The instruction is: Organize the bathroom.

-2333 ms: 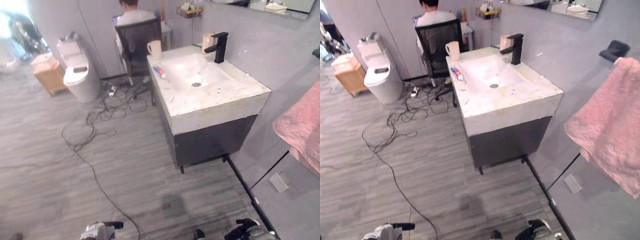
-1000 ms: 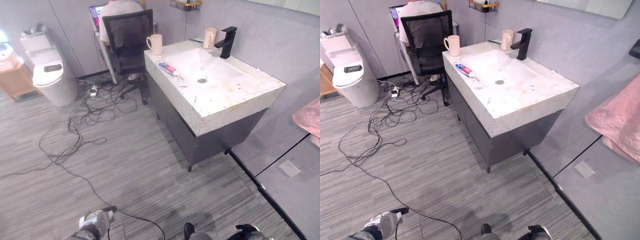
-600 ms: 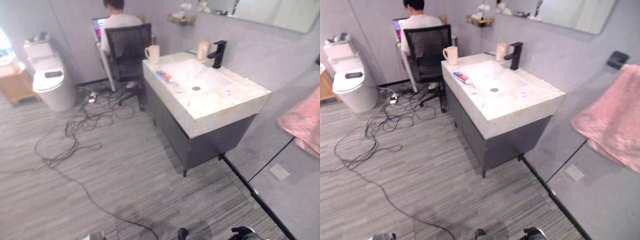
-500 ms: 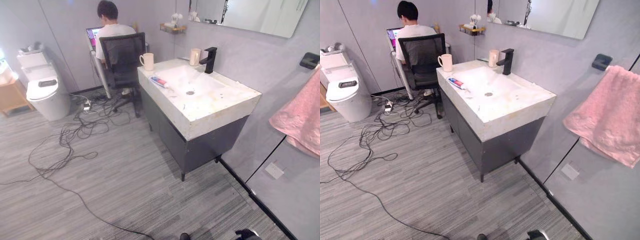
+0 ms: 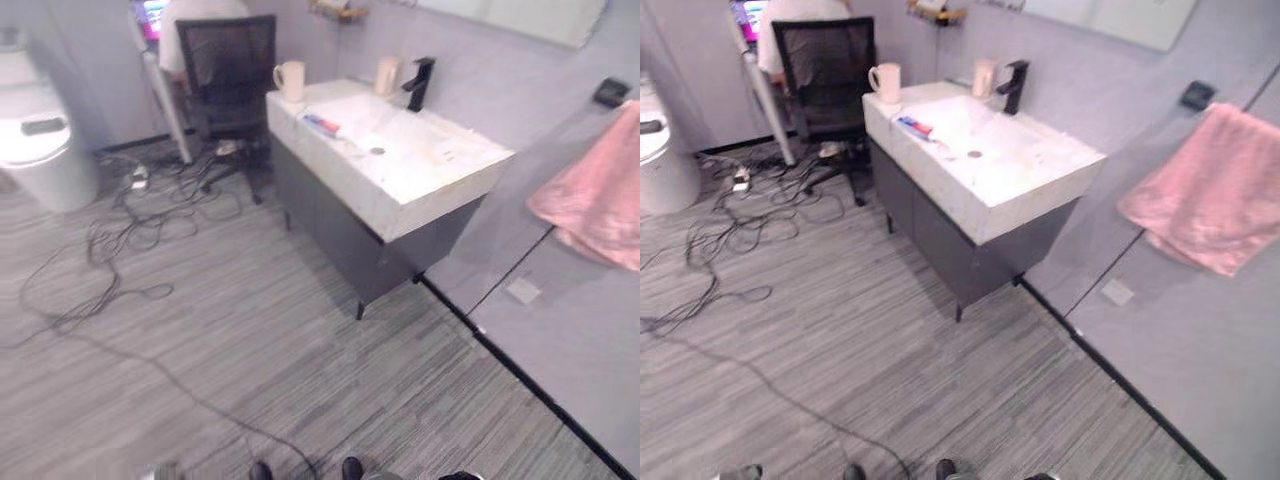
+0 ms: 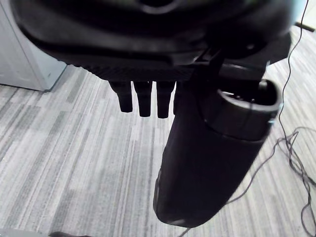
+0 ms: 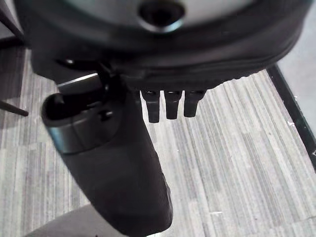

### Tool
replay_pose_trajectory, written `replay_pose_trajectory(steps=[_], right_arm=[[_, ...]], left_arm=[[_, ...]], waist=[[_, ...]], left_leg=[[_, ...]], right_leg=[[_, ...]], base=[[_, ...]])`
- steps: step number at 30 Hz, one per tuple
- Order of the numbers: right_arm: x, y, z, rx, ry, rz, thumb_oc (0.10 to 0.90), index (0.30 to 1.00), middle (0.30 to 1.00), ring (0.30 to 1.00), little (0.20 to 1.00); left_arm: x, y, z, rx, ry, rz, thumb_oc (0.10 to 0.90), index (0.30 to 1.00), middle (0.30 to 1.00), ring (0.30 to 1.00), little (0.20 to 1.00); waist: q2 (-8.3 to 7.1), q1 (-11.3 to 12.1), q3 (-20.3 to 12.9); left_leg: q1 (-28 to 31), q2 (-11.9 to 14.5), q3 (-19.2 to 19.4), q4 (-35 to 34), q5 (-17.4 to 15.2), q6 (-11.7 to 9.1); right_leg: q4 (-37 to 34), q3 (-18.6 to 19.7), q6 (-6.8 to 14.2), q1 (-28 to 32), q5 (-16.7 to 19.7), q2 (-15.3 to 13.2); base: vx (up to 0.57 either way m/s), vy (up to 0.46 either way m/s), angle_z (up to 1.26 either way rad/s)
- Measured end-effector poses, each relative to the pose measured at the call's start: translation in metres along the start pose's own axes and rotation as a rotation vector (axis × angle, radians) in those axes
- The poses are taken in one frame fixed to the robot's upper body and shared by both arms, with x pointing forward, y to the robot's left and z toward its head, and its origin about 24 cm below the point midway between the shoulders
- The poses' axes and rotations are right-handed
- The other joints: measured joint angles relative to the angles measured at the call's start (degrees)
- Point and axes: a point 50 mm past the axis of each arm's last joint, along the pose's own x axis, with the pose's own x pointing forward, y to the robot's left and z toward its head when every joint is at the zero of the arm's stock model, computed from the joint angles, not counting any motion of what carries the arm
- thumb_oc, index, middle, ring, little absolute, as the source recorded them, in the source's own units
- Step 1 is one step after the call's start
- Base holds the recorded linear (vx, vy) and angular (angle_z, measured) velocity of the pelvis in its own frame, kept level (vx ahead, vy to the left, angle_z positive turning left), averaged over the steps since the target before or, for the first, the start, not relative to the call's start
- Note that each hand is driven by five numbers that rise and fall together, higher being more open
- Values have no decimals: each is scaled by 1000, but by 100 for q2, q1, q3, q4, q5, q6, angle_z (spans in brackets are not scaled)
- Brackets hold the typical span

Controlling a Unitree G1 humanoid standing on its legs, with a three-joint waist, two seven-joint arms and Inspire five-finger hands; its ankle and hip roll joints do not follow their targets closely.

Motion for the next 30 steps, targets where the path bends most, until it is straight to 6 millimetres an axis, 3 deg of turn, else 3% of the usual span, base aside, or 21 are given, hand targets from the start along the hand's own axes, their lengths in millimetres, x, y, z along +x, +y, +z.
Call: replay_pose_trajectory(steps=[2,5,6,8,9,10,11,12,13,14,16,18,19,21,23,24,25,26,28,29,30], right_arm=[[1,-9,1,69,18,-33,800,900,900,900,900],[1,-16,-9,97,50,-63,800,900,900,900,900],[1,-19,-12,95,57,-70,800,900,900,900,900],[1,-18,-12,103,62,-67,800,900,900,900,900],[1,-14,-11,104,59,-53,800,900,900,900,900],[1,-10,-10,101,58,-44,800,900,900,900,900],[0,5,-10,104,66,-7,800,900,900,900,900],[0,10,-14,107,77,7,800,900,900,900,900],[-1,9,-22,105,95,2,800,900,900,900,900],[0,6,-23,101,98,-8,800,900,900,900,900],[2,-18,-14,94,71,-65,800,900,900,900,900],[2,-29,-7,91,43,-92,800,900,900,900,900],[2,-32,-1,68,27,-97,800,900,900,900,900],[2,-33,7,63,4,-98,800,900,900,900,900],[2,-32,5,47,8,-101,800,900,900,900,900],[2,-32,3,29,12,-105,800,900,900,900,900],[2,-31,2,24,13,-106,800,900,900,900,900],[2,-28,5,27,1,-97,800,900,900,900,900],[2,-25,6,28,-4,-92,800,900,900,900,900],[1,-13,0,-3,4,-70,800,900,900,900,900],[1,-12,-4,-2,9,-66,800,900,900,900,900]], left_arm=[[-3,-6,-2,30,-2,-25,800,900,900,900,900],[-5,-10,-14,50,38,-39,800,900,900,900,900],[-5,-11,-17,56,43,-45,800,900,900,900,900],[-6,-14,-16,76,14,-66,800,900,900,900,900],[-6,-13,-12,66,-3,-66,800,900,900,900,900],[-4,-9,-14,64,-5,-61,800,900,900,900,900],[1,-1,-7,57,-24,-40,800,900,900,900,900],[1,0,-6,54,-29,-39,800,900,900,900,900],[-2,-6,-8,56,-25,-58,800,900,900,900,900],[-3,-9,-10,57,-19,-71,800,900,900,900,900],[-8,-18,-16,58,-5,-104,800,900,900,900,900],[-9,-21,-20,62,5,-113,800,900,900,900,900],[-8,-18,-23,65,9,-110,800,900,900,900,900],[-3,-9,-29,68,10,-96,800,900,900,900,900],[1,-1,-39,56,44,-100,800,900,900,900,900],[3,3,-43,50,62,-93,800,900,900,900,900],[7,13,-49,28,97,-77,800,900,900,900,900],[9,17,-46,13,95,-69,800,900,900,900,900],[10,19,-45,16,92,-66,800,900,900,900,900],[15,28,-39,35,72,-57,800,900,900,900,900],[15,26,-35,35,59,-73,800,900,900,900,900]], waist=[[170,-11,134],[127,-49,157],[177,-78,125],[100,-156,9],[-43,-173,-6],[-81,-157,38],[-357,-163,-17],[-553,-212,-37],[-532,-177,-32],[-513,-119,-32],[-215,-93,116],[-17,-61,169],[22,53,222],[105,280,394],[138,416,419],[185,473,395],[197,517,382],[68,534,433],[46,542,439],[-149,644,383],[-152,639,380]], left_leg=[[21,19,19,-59,-123,-187],[8,125,163,652,-451,-56],[25,208,170,701,-479,-89],[14,241,195,685,-483,-131],[-24,262,213,732,-486,-277],[-8,428,301,831,-432,-688],[-281,404,187,1469,-238,-986],[-488,370,24,1941,-157,-875],[-788,447,-184,2545,-112,-720],[-899,426,-256,2579,-240,-647],[-882,447,-491,1655,-259,-544],[-746,418,-586,614,-140,-597],[-599,400,-781,-542,88,-678],[-657,495,-1135,-564,276,-694],[-552,617,-1207,-561,317,-624],[-491,579,-1183,-526,306,-619],[-289,518,-1060,-504,539,-527],[-220,385,-974,-403,588,-509],[-201,350,-937,-357,594,-468],[97,13,-432,-288,364,57],[242,-164,-325,-280,229,224]], right_leg=[[-152,-31,-14,114,5,12],[-284,-176,-119,361,90,-81],[-194,-175,-106,362,5,-13],[181,-173,-176,176,-194,59],[279,-127,-308,89,-307,105],[607,-233,-488,-14,-448,261],[502,-210,-672,68,-604,301],[447,-142,-732,154,-483,267],[378,-141,-765,219,-481,285],[335,-45,-617,280,-460,329],[132,173,-542,384,-372,508],[-249,333,-494,580,-216,606],[-801,603,-380,876,12,642],[-1237,968,-344,1360,116,650],[-1263,1280,-318,1553,4,616],[-1162,1444,-303,1558,-127,592],[-740,1505,-297,1469,-418,456],[-402,1404,-263,1347,-506,312],[-244,1307,-249,1295,-535,263],[641,649,-211,1011,-532,-219],[1146,517,-142,860,-490,-431]], base=[[178,-31,25],[184,-75,9],[181,-135,1],[218,-153,-2],[252,-138,-14],[226,-133,-16],[174,-41,0],[206,34,14],[185,77,6],[286,171,-31],[310,176,-52],[453,191,-59],[527,212,-85],[541,319,-108],[434,336,-112],[459,387,-137],[276,266,-114],[445,427,-94],[363,337,-62],[330,310,-81],[251,244,-81]])
